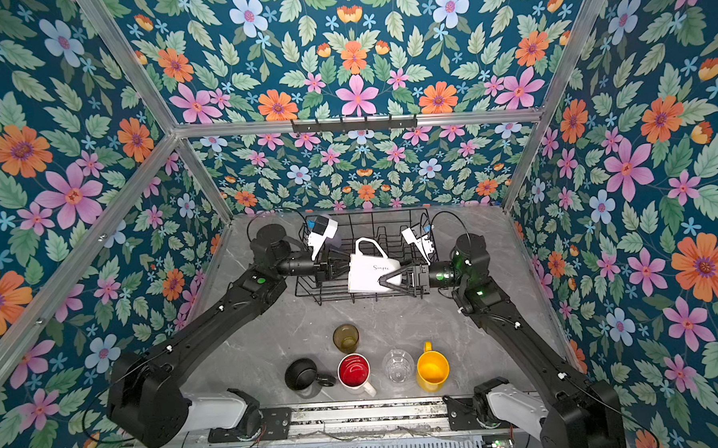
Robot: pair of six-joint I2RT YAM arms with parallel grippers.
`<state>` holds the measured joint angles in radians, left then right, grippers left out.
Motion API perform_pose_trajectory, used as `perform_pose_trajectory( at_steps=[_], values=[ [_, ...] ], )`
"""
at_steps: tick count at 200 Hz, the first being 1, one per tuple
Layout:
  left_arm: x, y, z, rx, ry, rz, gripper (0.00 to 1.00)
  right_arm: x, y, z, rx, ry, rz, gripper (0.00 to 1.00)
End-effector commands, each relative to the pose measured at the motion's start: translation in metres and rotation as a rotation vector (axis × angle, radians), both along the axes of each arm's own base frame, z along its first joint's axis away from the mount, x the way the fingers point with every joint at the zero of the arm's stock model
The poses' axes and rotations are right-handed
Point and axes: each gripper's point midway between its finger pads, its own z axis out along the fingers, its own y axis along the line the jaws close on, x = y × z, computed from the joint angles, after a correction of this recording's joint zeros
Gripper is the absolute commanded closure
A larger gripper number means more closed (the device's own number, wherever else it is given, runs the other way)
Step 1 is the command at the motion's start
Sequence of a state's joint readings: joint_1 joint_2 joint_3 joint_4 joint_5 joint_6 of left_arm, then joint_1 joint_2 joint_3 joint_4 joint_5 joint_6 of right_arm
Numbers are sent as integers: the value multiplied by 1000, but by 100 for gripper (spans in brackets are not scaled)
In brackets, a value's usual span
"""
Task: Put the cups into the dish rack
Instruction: 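Carry the white mug over the rack toward the right gripper while the right gripper approaches, then grasp the white mug's base with the right gripper while the left gripper holds it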
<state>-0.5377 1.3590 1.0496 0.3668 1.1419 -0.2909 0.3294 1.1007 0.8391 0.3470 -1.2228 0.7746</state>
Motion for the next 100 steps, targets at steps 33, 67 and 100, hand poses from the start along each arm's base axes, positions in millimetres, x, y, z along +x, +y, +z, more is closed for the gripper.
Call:
perform_pose_trajectory(
  at_steps=[33, 67, 100],
  values=[
    [-6, 0, 14, -50, -43, -43, 100, 1, 5, 9, 12, -54, 5, 2],
    [-6, 0, 11, -49, -33, -47, 100, 1, 9, 12, 15, -63, 11, 2],
    [-7, 0, 11, -55, -29, -50, 100, 1, 13, 11, 13, -57, 19, 3]
  ],
)
